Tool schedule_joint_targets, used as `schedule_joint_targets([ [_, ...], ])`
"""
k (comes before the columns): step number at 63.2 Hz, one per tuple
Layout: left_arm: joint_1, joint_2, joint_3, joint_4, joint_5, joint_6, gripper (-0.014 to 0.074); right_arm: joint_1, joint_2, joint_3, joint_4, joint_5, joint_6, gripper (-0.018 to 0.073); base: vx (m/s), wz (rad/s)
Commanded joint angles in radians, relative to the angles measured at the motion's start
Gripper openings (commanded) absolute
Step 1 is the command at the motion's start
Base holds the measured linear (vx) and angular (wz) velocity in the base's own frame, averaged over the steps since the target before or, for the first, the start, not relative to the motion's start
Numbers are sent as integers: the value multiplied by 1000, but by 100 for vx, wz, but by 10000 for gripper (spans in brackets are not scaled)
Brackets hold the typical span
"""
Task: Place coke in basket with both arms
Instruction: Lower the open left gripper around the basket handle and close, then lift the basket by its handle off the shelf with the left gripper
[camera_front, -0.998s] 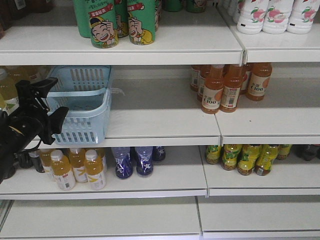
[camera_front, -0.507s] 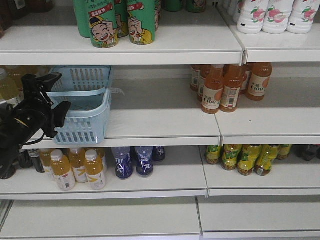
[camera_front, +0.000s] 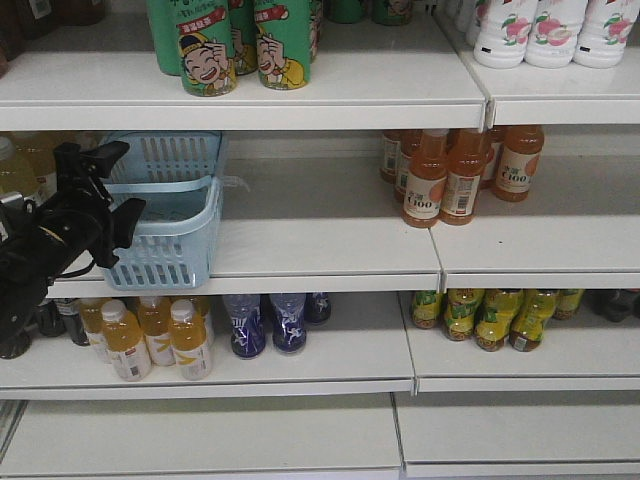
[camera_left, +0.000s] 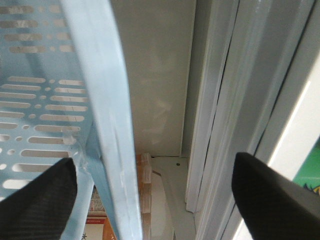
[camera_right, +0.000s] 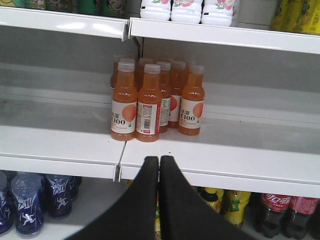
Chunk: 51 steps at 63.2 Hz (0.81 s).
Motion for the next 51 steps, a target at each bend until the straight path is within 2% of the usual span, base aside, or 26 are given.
schedule_joint_targets([
  [1, 2, -47, -27, -16, -54, -4, 578, -7, -11, 17, -10, -67, -11, -5, 0, 0],
  [14, 2, -47, -27, -37, -55, -3, 486, -7, -11, 17, -10, -67, -11, -5, 0, 0],
  [41, 2, -47, -27, -36, -63, 3, 114, -7, -11, 17, -10, -67, -11, -5, 0, 0],
  [51, 2, -47, -27, 14, -126, 3, 12, -7, -11, 17, -10, -67, -11, -5, 0, 0],
])
